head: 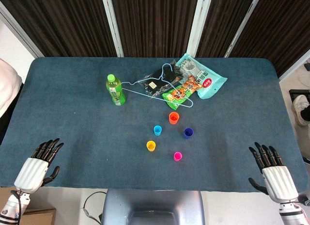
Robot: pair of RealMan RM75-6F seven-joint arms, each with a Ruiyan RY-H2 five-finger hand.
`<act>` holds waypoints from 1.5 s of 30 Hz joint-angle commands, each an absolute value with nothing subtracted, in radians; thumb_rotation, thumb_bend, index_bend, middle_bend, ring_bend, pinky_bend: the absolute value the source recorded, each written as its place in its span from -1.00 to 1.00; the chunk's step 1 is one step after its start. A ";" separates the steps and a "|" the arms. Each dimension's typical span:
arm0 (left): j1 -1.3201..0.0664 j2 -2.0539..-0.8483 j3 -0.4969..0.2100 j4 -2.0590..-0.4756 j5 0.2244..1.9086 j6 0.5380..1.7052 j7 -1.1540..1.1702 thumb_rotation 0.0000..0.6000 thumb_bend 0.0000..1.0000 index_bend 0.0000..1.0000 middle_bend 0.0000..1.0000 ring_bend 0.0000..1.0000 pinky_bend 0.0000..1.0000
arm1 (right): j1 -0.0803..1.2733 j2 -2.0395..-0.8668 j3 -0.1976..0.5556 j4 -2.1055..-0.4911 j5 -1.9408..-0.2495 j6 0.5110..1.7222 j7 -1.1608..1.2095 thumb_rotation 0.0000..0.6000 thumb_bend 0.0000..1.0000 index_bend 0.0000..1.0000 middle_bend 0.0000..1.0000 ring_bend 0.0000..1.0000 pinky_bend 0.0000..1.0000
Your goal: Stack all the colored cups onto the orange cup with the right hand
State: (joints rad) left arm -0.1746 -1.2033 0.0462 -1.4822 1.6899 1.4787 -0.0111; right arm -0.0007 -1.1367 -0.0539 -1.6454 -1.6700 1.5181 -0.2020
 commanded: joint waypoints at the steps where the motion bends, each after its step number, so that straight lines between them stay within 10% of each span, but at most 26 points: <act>1: -0.174 -1.202 0.047 -1.481 1.690 1.480 -0.015 1.00 -0.09 -1.00 -1.00 -0.97 -0.76 | 0.002 -1.141 -0.050 -1.642 -1.667 1.515 -0.200 1.00 -0.35 -1.00 -1.00 -1.00 -1.00; 13: -0.181 -1.206 0.048 -1.483 1.686 1.466 -0.010 1.00 -0.09 -1.00 -1.00 -0.97 -0.76 | 0.275 -1.161 0.134 -1.679 -1.501 1.185 -0.264 1.00 -0.35 -0.99 -1.00 -1.00 -1.00; 25: -0.173 -1.192 0.042 -1.483 1.672 1.478 -0.028 1.00 -0.09 -1.00 -1.00 -0.97 -0.76 | 0.586 -1.369 0.241 -1.526 -1.181 0.829 -0.520 1.00 -0.35 -0.34 -1.00 -1.00 -1.00; 45: -0.166 -1.182 0.039 -1.481 1.666 1.489 -0.047 1.00 -0.09 -1.00 -1.00 -0.97 -0.76 | 0.722 -1.530 0.191 -1.355 -1.036 0.786 -0.526 1.00 -0.21 -0.11 -1.00 -1.00 -1.00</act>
State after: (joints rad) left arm -0.1661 -1.1818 0.0392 -1.4811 1.6659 1.4886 -0.0465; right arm 0.7206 -1.5298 0.1932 -1.3551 -1.0363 0.7829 -0.5289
